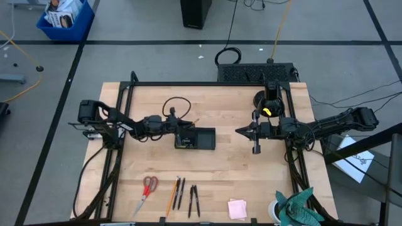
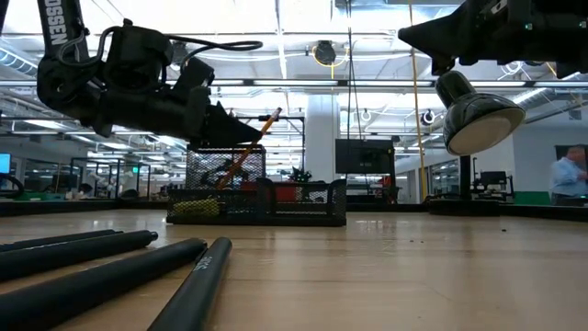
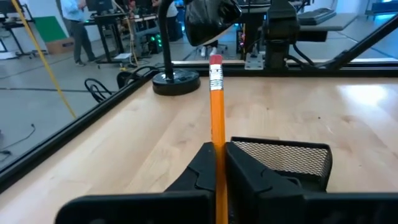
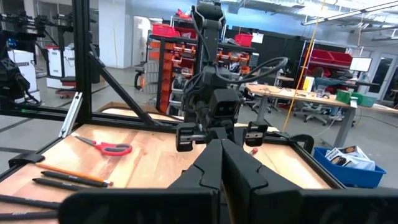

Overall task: Pick and place office supplies into organizer
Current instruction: Put the orange pencil into the black desk organizer

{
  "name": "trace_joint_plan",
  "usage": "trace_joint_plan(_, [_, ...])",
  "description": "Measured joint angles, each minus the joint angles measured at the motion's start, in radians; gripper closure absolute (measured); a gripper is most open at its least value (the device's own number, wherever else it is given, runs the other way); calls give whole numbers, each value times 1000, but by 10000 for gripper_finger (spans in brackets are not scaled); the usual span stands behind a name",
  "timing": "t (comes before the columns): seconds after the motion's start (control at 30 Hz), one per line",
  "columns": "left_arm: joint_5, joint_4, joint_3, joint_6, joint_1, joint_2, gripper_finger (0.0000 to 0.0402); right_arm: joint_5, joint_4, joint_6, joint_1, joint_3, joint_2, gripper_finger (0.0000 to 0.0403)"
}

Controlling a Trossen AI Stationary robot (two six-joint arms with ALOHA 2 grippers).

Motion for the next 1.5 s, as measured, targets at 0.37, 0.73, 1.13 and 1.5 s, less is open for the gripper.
trace_joint_plan(0.37, [12,-5,-2,-4,-4,-3,328,0,0,0,0,0,0,403])
trace_joint_plan(0.73, [-36,-23,9,26,-24,-20,266,0,0,4,0,0,0,403])
trace_joint_plan(1.13, [-316,-785,273,61,-153,-273,263,0,0,4,0,0,0,403])
trace_joint_plan(1.5, [-458,-1762,777,-366,-460,-230,295,0,-7,9,0,0,0,403])
